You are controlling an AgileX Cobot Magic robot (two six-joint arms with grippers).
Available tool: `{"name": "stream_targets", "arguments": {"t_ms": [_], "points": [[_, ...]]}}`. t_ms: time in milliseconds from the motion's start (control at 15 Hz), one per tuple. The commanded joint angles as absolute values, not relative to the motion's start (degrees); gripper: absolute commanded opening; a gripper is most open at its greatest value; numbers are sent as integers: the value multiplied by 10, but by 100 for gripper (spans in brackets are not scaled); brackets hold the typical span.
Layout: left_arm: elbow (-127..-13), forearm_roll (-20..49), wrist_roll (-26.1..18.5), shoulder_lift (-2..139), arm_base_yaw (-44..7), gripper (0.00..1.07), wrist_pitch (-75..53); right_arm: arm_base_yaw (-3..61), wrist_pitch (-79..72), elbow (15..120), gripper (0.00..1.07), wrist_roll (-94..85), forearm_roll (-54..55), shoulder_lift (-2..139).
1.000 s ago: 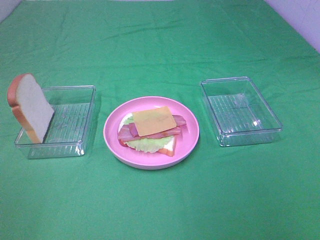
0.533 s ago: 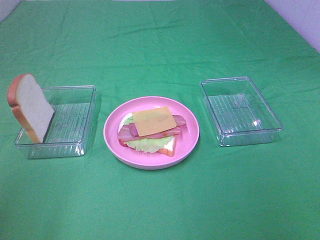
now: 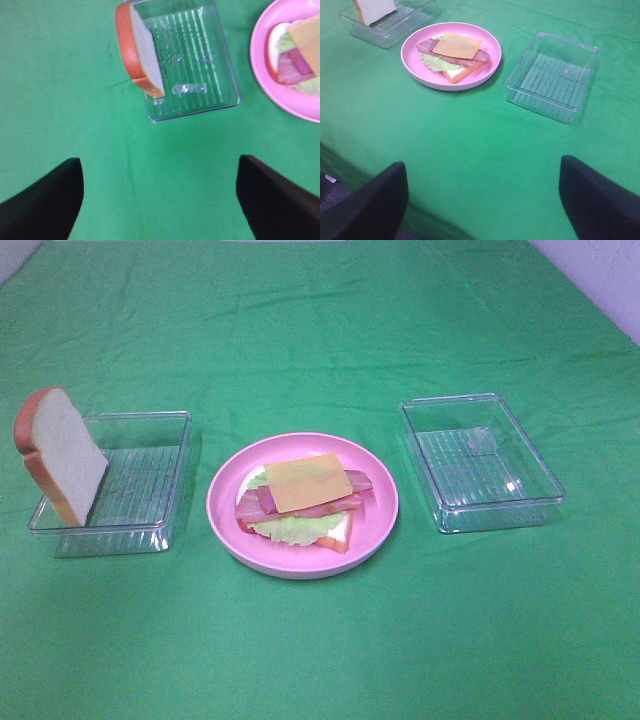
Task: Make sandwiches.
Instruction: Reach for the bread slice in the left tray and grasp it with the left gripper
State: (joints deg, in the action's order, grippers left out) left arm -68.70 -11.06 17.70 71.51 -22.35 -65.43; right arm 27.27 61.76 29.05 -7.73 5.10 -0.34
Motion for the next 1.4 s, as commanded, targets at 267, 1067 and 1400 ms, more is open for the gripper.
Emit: {"name": "stream_targets", "arguments": {"t_ms": [267,1067,1400], "points": [[-813,-128,206,885,-208,79,-736,273,609,288,78,-83,45,-8],[-825,-98,199,1071,-104,77,-583,273,609,288,78,-83,46,-8],[-827,-72,200,1120,-104,70,-529,273,609,288,78,-83,46,-8]]}}
